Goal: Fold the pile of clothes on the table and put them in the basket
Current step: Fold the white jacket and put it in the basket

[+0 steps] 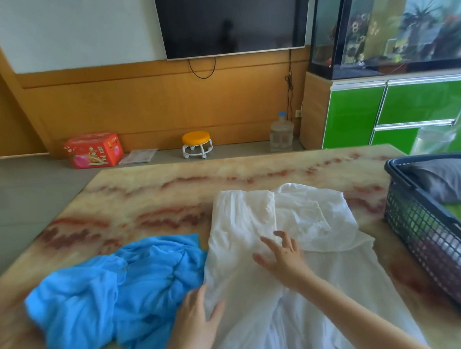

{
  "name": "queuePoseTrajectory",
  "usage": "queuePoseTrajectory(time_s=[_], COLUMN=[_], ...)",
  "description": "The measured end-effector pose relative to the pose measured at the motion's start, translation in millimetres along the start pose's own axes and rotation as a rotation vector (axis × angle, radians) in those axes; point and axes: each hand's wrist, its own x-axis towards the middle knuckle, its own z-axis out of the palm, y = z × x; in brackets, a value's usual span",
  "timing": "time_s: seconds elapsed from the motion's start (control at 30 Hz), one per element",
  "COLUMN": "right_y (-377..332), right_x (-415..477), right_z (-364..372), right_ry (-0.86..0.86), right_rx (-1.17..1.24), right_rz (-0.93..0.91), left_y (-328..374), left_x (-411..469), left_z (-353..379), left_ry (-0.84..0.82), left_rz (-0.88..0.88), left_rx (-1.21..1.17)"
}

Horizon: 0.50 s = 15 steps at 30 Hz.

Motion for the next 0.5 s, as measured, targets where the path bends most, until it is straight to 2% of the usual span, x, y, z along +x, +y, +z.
queuePoseTrajectory(time_s=[0.07,0.13,0.2,0.27,0.4,0.5], right_y=[-0.9,-5.0,-15.0,-27.3,-56.0,-62.1], right_x=[-38.2,-71.7,-98.5,-112.9,-132.1,-142.3], right_z=[6.2,16.2,22.9,28.3,30.7,33.3], right_ry=[-0.01,-0.047,-0.027,-0.015,-0.063,-0.109], right_rx=[0.039,0.118,0.117,0.143,0.381,0.572], right_rz=[0.032,0.111,0.119,0.089,0.228,0.236], left_y=[-17.6,-28.4,-28.3,-23.1,-6.5,2.7], left_x=[-37.0,-68.8,-92.9,-100.9,-123.2,-145.6], left_z=[-7.4,-11.5,-19.6,-24.6,-32.6,-34.7], left_ry=[-0.105,-0.041,-0.045,-0.119,-0.18,-0.207], left_rz=[-0.131,-0.206,-0.25,-0.282,-0.282,-0.185], left_rx=[0.076,0.108,0.048,-0.013,-0.164,-0.215])
